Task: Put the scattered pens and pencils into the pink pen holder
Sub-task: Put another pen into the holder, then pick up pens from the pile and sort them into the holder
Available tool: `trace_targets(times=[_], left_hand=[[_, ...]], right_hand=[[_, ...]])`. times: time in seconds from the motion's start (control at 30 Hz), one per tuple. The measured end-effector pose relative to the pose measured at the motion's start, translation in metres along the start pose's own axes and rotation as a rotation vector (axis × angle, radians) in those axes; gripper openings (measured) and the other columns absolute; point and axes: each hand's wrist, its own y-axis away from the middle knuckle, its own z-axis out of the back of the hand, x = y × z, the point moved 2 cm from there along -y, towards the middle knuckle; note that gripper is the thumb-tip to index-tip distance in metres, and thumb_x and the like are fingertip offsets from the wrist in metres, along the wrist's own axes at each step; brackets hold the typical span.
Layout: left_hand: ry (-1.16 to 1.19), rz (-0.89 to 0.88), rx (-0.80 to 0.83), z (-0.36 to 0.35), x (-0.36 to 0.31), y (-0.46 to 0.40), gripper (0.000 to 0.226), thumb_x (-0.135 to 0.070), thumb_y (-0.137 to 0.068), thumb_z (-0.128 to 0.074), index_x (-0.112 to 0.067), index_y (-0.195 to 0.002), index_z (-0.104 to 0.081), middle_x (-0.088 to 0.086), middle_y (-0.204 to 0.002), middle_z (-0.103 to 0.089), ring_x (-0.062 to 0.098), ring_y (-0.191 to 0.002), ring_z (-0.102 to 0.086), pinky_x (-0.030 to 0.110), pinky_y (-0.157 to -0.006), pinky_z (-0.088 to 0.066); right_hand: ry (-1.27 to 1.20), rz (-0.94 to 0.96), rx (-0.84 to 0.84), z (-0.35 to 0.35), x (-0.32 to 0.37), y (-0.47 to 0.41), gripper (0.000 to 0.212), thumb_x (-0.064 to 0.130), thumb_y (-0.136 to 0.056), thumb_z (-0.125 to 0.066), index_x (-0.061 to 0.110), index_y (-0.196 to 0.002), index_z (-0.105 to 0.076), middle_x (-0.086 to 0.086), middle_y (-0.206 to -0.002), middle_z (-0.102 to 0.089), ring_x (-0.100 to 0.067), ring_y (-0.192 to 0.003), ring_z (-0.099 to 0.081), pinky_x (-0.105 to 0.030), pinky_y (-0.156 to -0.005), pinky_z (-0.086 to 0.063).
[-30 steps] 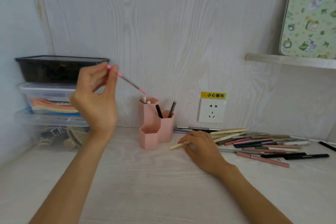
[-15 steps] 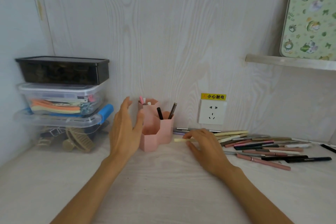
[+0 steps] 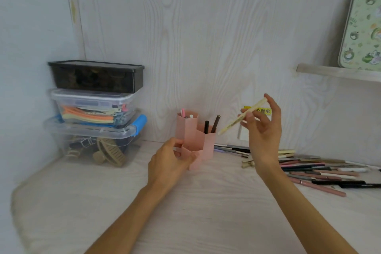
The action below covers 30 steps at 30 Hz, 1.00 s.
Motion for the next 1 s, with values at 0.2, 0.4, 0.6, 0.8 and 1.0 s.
trace_targets(times=[0.2, 0.4, 0.6, 0.8, 1.0], left_hand=[[-0.032, -0.023, 0.031, 0.000, 0.002, -0.004, 0.050, -0.062, -0.066, -0.068, -0.035, -0.106, -0.055, -0.019, -0.100, -0.065, 0.000, -0.083, -0.059, 0.015, -0.060, -0.040], [0.040, 0.011, 0.033, 0.005, 0.002, -0.003, 0.040, -0.062, -0.062, -0.067, -0.040, -0.094, -0.058, -0.022, -0.086, -0.065, -0.001, -0.080, -0.062, 0.015, -0.062, -0.042], [0.017, 0.024, 0.025, 0.005, 0.003, -0.002, 0.028, -0.043, -0.069, -0.064, -0.041, -0.096, -0.057, -0.018, -0.093, -0.068, 0.004, -0.084, -0.064, 0.025, -0.069, -0.045], [0.009, 0.086, 0.018, 0.005, 0.007, -0.005, 0.061, -0.058, -0.060, -0.069, -0.030, -0.111, -0.047, -0.012, -0.098, -0.067, 0.012, -0.087, -0.064, 0.028, -0.072, -0.048], [-0.093, -0.056, -0.079, 0.011, 0.005, 0.000, 0.043, -0.051, -0.067, -0.070, -0.027, -0.051, -0.039, -0.012, -0.046, -0.045, 0.005, -0.046, -0.044, 0.023, -0.046, -0.028]], right_hand=[[0.014, 0.105, -0.105, -0.055, 0.017, -0.018, 0.043, 0.012, -0.092, -0.054, 0.026, -0.128, -0.038, 0.003, -0.095, -0.062, -0.007, -0.067, -0.066, -0.019, -0.067, -0.055], [0.489, 0.281, 0.255, -0.092, -0.007, 0.015, 0.045, 0.019, -0.091, -0.054, 0.039, -0.125, -0.033, 0.015, -0.093, -0.062, -0.005, -0.068, -0.065, -0.027, -0.060, -0.056], [0.895, 0.495, 0.529, -0.094, -0.037, 0.038, 0.050, 0.014, -0.081, -0.057, 0.025, -0.129, -0.050, -0.001, -0.111, -0.066, -0.021, -0.101, -0.058, -0.033, -0.080, -0.045], [1.028, 0.588, 0.564, -0.101, -0.028, 0.027, 0.047, 0.015, -0.080, -0.048, 0.027, -0.125, -0.053, -0.001, -0.115, -0.058, -0.020, -0.102, -0.051, -0.029, -0.082, -0.033], [0.996, 0.635, 0.473, -0.025, -0.027, 0.026, 0.036, 0.003, -0.081, -0.057, 0.022, -0.112, -0.060, 0.005, -0.093, -0.063, -0.017, -0.086, -0.051, -0.025, -0.072, -0.034]])
